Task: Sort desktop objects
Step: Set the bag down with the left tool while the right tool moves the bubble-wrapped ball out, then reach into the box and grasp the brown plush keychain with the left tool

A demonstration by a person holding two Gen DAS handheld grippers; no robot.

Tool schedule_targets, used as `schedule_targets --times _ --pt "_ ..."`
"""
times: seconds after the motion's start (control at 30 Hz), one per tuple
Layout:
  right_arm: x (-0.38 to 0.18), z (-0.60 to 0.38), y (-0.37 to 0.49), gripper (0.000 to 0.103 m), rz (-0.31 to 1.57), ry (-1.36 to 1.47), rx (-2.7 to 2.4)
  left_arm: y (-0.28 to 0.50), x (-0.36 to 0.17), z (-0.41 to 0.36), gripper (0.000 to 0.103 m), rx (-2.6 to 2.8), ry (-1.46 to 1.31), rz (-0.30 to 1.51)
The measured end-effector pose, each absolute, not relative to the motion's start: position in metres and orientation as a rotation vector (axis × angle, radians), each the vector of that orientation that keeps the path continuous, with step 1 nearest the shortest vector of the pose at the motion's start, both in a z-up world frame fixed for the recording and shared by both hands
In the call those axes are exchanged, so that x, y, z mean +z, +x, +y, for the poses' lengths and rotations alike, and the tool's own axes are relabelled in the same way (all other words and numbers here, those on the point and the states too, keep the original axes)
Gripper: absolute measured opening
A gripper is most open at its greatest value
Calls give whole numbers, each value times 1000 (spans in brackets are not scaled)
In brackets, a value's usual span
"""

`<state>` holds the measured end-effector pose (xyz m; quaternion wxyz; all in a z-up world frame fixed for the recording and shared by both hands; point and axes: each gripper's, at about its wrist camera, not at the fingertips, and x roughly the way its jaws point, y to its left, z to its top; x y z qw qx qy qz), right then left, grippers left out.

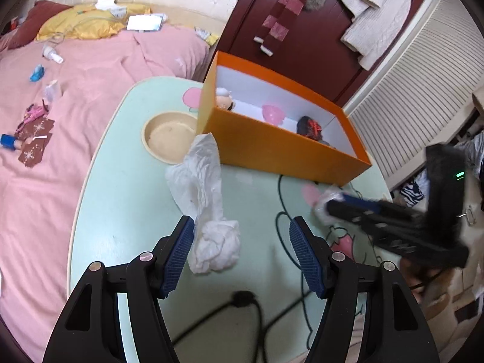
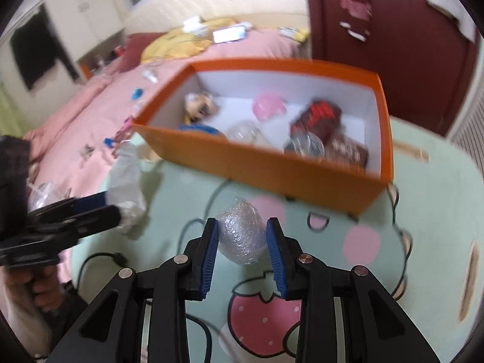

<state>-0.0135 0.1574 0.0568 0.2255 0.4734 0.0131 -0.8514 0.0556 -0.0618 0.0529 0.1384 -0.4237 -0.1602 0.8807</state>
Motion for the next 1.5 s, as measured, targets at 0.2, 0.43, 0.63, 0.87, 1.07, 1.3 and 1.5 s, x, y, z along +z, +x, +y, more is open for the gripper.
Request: schedule_targets --times 0.2,0.43,0.63,0.87,1.07,1.3,1.5 --pt "58 163 -3 42 -42 1206 -2392 62 76 -43 66 2555 -1105 -406" --pt "70 166 20 60 36 1116 -2494 44 55 -8 66 2483 -1244 -314" --pt "43 170 28 60 90 1199 -2590 41 34 7 66 2490 -1269 -239" --pt "34 176 21 65 114 1252 -2707 44 22 19 66 2596 -1271 -97" --pt "32 182 23 78 101 1246 -2750 46 19 28 66 2637 -1256 7" --pt "34 192 23 79 106 1249 -2739 45 20 24 66 2612 -1257 -36" --pt "33 194 21 84 100 1248 -2739 42 27 17 66 2509 -1278 -142"
